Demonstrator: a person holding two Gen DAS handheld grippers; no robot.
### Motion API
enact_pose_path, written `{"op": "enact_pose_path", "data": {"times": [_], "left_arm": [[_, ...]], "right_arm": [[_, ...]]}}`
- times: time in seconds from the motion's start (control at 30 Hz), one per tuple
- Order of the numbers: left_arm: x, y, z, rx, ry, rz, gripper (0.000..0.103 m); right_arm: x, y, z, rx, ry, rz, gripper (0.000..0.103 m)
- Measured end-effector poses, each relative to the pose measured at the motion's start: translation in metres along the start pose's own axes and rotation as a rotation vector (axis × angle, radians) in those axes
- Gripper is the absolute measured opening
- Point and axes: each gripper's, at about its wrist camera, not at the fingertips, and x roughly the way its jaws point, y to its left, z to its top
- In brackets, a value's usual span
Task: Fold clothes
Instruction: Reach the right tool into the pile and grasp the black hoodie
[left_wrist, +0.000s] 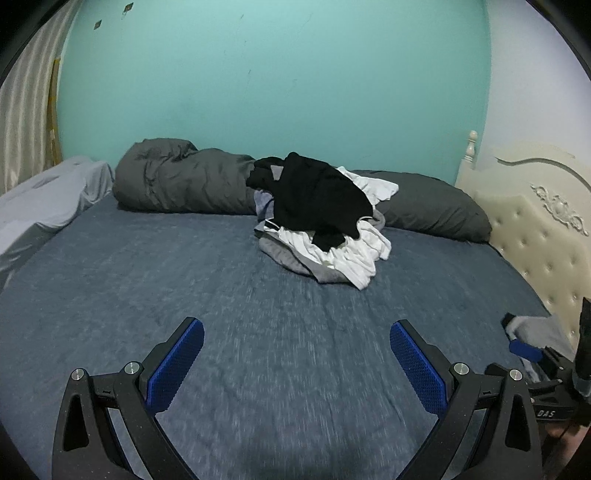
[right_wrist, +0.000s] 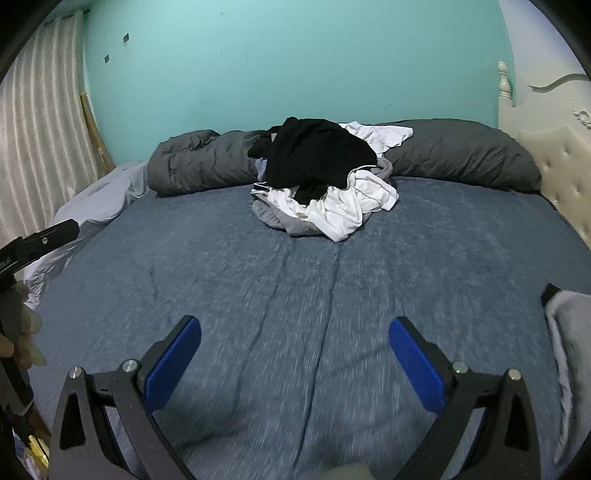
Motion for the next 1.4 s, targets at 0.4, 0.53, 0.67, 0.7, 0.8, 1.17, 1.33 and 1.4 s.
{"op": "enact_pose_path", "data": {"times": [0.4, 0.53, 0.67, 0.7, 0.8, 1.17, 1.33, 1.4], "left_arm": [[0.129, 0.032, -0.001, -0.087, 0.092, 0.027, 0.103], [0.149, 0.045, 0.006, -0.108, 0.119, 0.042, 0.103], [0.171, 0.055, 0.018, -0.116, 0.152, 0.058, 0.103], [0.177, 0.058, 0.023, -0.118, 0.163, 0.067, 0.103], [0.191, 0.067, 0.033, -0.131, 0.178, 0.085, 0.103], [0.246, 0.093, 0.045, -0.16, 0.22, 0.114, 0.103], [0.26, 0.1, 0.038, -0.152, 0.24, 0.123, 0.103], [0.26, 0.104, 0.034, -0.151, 0.241, 0.123, 0.103]], "right_arm": [[0.132, -0.03, 0.04, 0.025, 0.061, -0.008, 0.102], [0.16, -0.035, 0.057, 0.022, 0.086, -0.028, 0.098], [0.194, -0.041, 0.086, 0.01, 0.096, -0.071, 0.091], [0.204, -0.042, 0.094, 0.009, 0.097, -0.08, 0.091], [0.235, -0.045, 0.117, 0.006, 0.101, -0.106, 0.091], [0.359, -0.04, 0.198, -0.088, 0.147, -0.153, 0.092], [0.403, -0.033, 0.219, -0.182, 0.163, -0.204, 0.092], [0.418, -0.033, 0.225, -0.203, 0.169, -0.22, 0.091]]}}
